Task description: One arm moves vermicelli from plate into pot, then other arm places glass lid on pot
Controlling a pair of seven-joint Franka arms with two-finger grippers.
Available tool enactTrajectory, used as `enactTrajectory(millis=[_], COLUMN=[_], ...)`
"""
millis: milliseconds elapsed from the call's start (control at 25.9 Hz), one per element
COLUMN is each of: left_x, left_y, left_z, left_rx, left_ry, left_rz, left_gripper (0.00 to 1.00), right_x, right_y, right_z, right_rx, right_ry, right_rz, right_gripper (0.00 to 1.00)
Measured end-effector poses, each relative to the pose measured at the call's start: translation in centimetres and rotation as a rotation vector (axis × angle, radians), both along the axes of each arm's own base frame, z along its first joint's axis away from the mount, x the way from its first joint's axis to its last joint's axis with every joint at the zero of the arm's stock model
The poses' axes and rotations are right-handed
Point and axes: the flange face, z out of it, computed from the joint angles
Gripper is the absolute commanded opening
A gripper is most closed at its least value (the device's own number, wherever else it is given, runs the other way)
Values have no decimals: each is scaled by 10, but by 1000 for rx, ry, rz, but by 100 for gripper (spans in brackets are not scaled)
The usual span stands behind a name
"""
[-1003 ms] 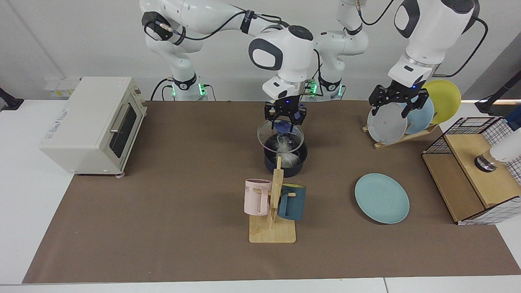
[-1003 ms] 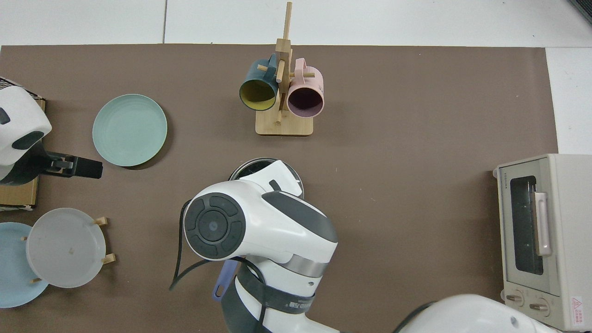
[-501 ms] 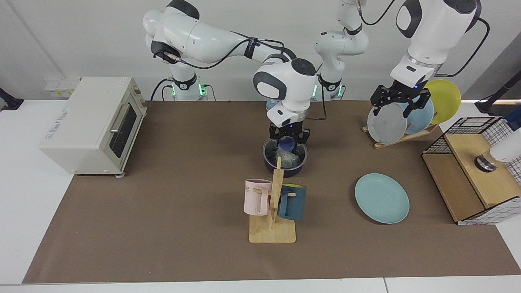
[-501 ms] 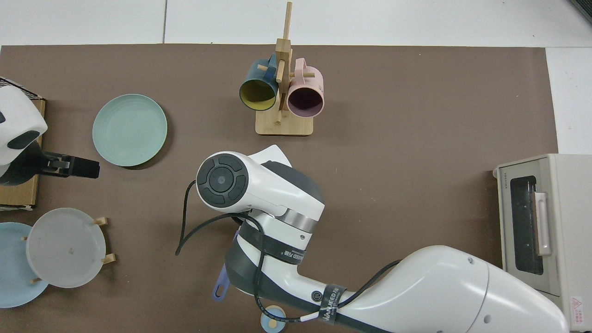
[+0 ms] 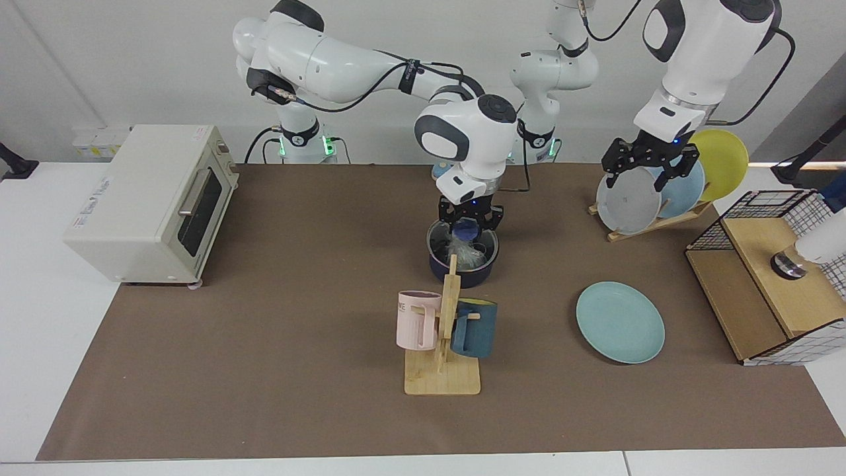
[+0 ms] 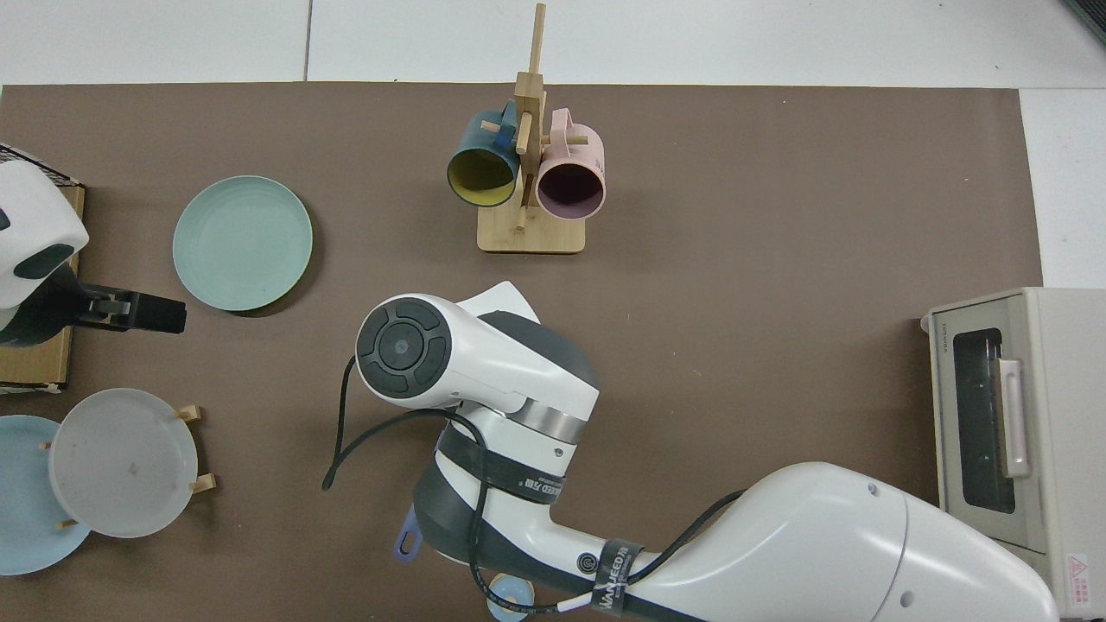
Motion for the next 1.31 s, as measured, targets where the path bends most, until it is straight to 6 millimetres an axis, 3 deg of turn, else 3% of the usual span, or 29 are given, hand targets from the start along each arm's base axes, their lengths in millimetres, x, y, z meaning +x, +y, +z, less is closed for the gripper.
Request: enactTrajectory(millis=[154, 193, 231, 309, 347, 617, 771, 1041, 1311], left_x=[0, 0, 0, 0, 0, 0, 0, 0, 0], left_y=[0, 0, 0, 0, 0, 0, 0, 0, 0], left_z=[0, 0, 0, 0, 0, 0, 0, 0, 0], left_rx=[0, 0, 0, 0, 0, 0, 0, 0, 0], left_ry=[0, 0, 0, 0, 0, 0, 0, 0, 0], left_rz=[0, 0, 0, 0, 0, 0, 0, 0, 0], left_gripper=[100, 100, 100, 100, 100, 100, 100, 100, 100], right_x=[0, 1, 1, 1, 1, 9, 18, 30, 36], right_y=[0, 0, 0, -1, -1, -8, -20, -59, -106], right_z=[-1, -1, -1, -1, -1, 1, 15, 60, 134], right_rx=[0, 1, 2, 2, 3, 12, 41, 22, -118], right_ry=[2, 2, 3, 3, 3, 4, 3, 11, 1], right_rz=[0, -1, -1, 1, 2, 19, 6, 48, 140], right_gripper=[0, 4, 24, 88, 100, 100, 100, 100, 100])
